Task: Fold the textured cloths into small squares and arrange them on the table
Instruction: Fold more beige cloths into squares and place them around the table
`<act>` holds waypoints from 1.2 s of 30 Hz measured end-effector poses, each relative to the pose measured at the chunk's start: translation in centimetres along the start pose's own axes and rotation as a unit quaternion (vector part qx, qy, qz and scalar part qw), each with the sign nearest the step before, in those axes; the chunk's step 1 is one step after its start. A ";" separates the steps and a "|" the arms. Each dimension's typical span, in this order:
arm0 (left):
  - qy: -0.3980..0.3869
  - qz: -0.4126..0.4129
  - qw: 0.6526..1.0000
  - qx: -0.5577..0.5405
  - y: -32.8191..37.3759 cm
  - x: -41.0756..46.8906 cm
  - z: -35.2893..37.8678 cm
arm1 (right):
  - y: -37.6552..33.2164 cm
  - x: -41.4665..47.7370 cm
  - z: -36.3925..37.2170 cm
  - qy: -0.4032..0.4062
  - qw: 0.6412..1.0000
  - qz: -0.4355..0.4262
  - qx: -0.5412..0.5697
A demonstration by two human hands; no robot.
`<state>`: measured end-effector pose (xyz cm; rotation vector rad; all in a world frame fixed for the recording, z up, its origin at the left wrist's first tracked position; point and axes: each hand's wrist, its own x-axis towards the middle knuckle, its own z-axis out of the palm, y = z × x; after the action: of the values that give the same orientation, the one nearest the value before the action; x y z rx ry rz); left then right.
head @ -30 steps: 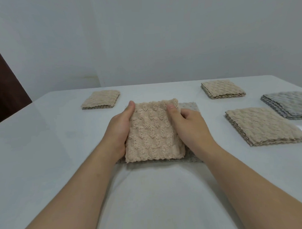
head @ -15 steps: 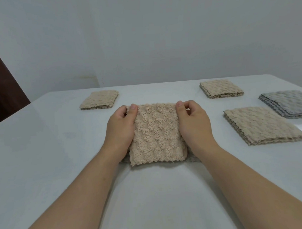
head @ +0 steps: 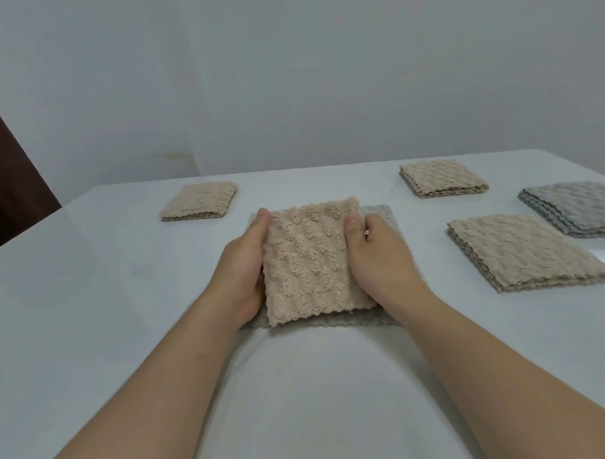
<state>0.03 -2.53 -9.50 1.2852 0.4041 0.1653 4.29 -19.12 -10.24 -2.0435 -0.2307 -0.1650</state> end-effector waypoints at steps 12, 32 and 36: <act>0.111 0.214 0.904 0.354 -1.9 0.1 1.0 | 0.5 0.4 0.2 0.027 0.998 0.006 -0.047; 0.131 0.112 0.885 0.433 5.9 1.9 -11.4 | -8.8 -0.5 11.3 -0.134 0.982 -0.093 -0.092; 0.134 0.109 0.865 0.470 5.8 2.4 -17.4 | -9.7 -1.0 16.4 -0.178 0.975 -0.079 -0.103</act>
<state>-3.85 15.57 -8.31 2.2953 0.6117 0.3668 1.31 -0.31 -9.70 -2.2523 -0.6233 0.0856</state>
